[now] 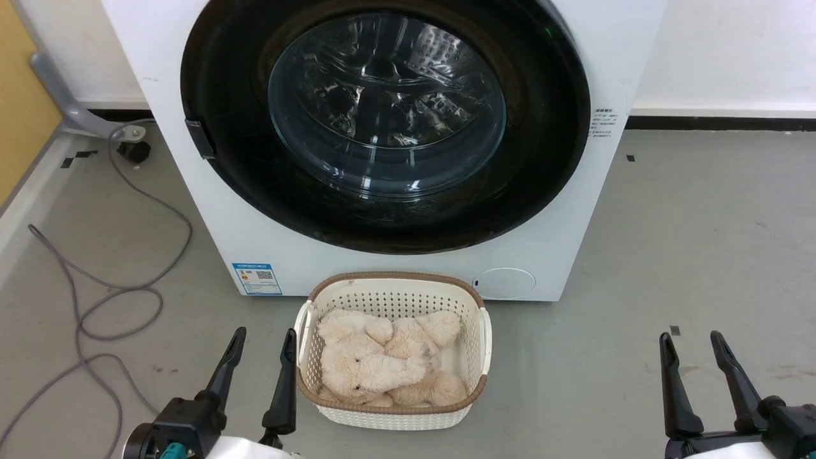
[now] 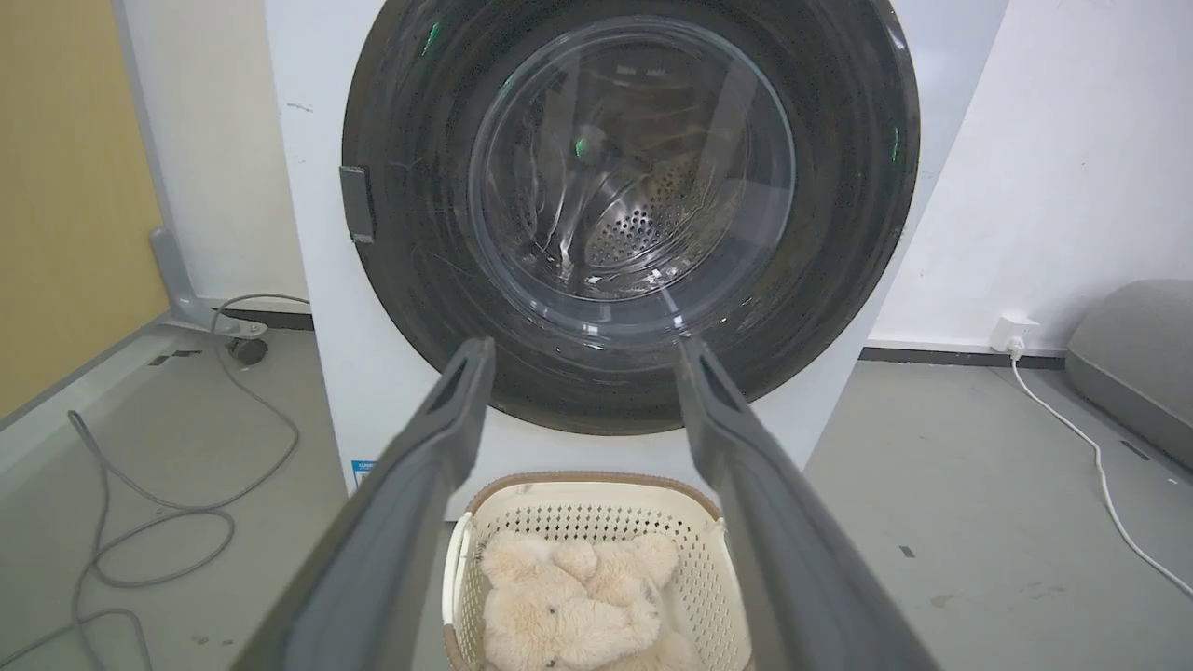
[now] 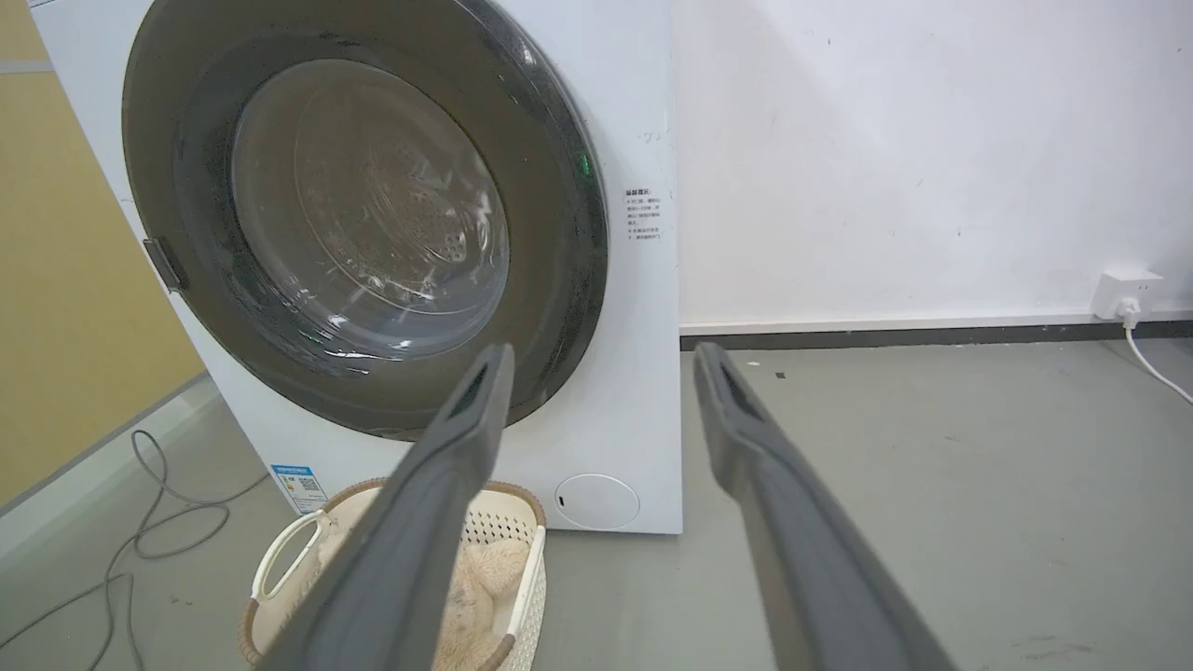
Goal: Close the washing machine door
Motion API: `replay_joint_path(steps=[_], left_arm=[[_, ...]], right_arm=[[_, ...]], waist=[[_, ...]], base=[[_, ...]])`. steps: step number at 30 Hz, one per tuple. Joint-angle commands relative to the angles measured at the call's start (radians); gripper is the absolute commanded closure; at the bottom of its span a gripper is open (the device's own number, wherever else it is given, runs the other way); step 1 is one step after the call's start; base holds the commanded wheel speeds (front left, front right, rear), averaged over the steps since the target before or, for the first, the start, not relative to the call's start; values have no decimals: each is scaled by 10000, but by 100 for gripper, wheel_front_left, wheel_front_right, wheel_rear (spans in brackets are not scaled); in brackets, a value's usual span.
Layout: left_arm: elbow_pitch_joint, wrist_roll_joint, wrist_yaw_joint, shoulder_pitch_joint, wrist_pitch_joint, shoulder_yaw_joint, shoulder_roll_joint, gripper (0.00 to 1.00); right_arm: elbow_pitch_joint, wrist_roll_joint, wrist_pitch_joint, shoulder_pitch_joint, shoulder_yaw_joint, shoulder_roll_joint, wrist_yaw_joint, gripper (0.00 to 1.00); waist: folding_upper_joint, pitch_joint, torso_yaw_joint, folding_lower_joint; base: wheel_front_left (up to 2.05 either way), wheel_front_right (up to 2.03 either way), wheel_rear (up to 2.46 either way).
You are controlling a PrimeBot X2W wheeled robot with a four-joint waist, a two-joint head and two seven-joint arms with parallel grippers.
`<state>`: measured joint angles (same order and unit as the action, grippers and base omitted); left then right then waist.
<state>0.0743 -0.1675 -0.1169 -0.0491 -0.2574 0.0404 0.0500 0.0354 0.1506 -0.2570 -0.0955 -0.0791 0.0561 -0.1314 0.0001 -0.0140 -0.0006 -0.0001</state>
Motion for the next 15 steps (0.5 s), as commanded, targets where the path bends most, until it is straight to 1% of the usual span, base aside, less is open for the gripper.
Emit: replay_joint_path(steps=[1,4,5,15], left_arm=[[-41,45,15,-76,-44,-37,3,0],[-119,69,24,-73,-44,-43,3,0],[-115,6,14,0,0,-27,-2,100],[-142,75,69,35,146,-26,-2,100]], right_arm=[[-63,-7,-46,-126,-14,-50,7,0],[-24,-13,-46,-122,5,-53,7,0],[-2,0,0,0,10,-8,0,100],[-14,-77,140,54,49,-8,0,100]], waist=[[-1,-12,7,1],[-1,-37,27,1],[-1,-40,27,1],[-1,-32,27,1]], base=[[0,0,0],[0,0,0],[0,0,0],[0,0,0]])
